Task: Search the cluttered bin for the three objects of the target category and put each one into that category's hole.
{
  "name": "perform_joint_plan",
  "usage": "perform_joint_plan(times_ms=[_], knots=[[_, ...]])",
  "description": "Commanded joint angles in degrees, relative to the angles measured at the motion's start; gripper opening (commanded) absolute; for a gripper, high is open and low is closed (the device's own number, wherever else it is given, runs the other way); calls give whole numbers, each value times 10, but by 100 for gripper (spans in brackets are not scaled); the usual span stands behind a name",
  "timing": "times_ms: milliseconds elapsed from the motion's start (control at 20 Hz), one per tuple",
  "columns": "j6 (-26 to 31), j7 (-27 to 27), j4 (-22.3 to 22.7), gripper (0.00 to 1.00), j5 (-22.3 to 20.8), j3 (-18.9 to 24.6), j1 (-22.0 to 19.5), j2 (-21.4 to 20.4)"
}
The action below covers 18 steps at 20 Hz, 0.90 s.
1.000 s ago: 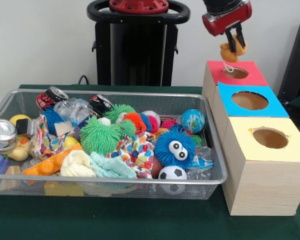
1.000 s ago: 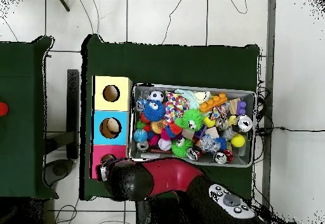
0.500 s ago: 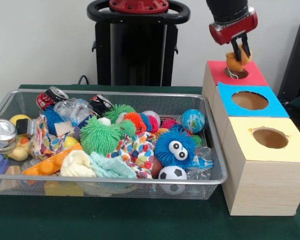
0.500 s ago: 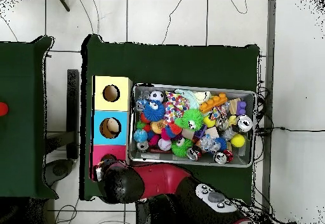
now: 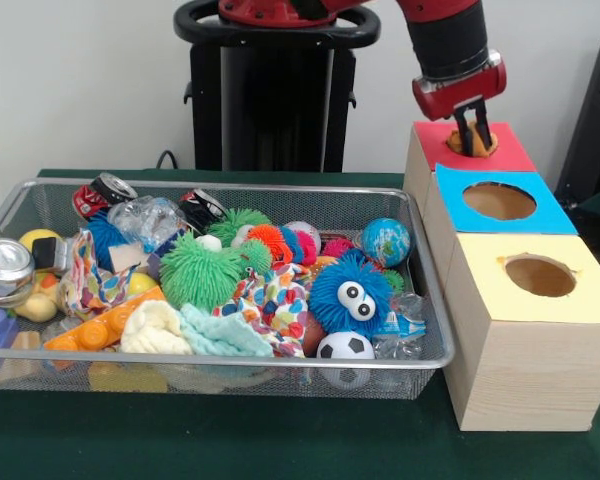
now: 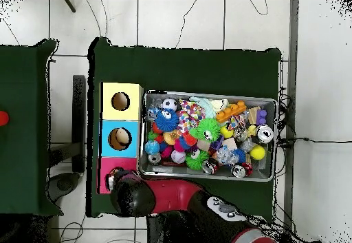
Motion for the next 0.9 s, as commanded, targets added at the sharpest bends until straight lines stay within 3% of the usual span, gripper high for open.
perform_joint_plan(times_ms=[50,900], knots=[[-9,110,-48,0,17,-71,4,58],[-2,106,-69,0,29,-79,12,59]])
